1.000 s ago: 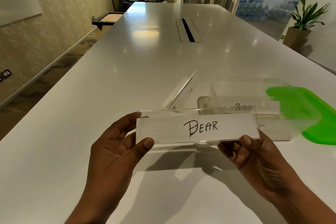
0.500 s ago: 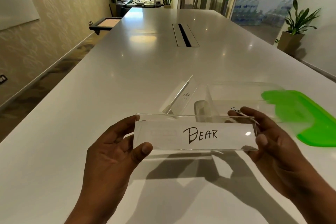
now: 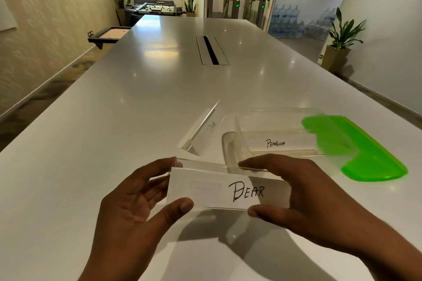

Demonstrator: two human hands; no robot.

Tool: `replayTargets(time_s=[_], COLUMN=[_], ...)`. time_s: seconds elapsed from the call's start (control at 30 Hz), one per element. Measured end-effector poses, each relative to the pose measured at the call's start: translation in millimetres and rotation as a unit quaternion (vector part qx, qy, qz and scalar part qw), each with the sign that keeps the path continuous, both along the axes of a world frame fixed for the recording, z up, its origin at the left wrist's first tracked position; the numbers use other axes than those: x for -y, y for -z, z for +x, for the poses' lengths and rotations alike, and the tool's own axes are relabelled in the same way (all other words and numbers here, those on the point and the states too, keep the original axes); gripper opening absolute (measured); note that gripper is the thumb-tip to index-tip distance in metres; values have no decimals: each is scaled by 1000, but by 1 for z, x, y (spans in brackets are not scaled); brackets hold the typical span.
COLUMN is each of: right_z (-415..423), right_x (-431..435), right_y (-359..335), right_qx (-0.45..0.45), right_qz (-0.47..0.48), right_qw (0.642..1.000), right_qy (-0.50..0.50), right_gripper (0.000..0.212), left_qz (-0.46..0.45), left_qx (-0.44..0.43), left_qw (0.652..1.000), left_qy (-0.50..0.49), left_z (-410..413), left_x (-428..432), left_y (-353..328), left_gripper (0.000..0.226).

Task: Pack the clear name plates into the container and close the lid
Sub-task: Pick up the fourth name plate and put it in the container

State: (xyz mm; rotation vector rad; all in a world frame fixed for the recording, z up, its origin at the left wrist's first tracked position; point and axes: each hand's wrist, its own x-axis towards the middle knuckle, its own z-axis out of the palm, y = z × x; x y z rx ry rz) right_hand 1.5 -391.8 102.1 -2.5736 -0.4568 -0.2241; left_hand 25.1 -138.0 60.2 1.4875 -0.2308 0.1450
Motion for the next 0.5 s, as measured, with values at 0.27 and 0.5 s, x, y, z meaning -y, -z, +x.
replayTargets(time_s=[0.27,0.5], right_z=[-1,3], right_x=[-2,5], right_y=[2,-7], right_qx=[-15,-2], right_qz=[-32,-25], right_qw=[999,1000], right_qy=[-11,-18], right_gripper=[70,67], left_qz=[74,159], left_qx=[26,95], left_qw=[997,983], left_qy=[3,15], left_z=[-4,0], left_x=[9,5], left_y=[-5,-4], left_gripper=[67,78])
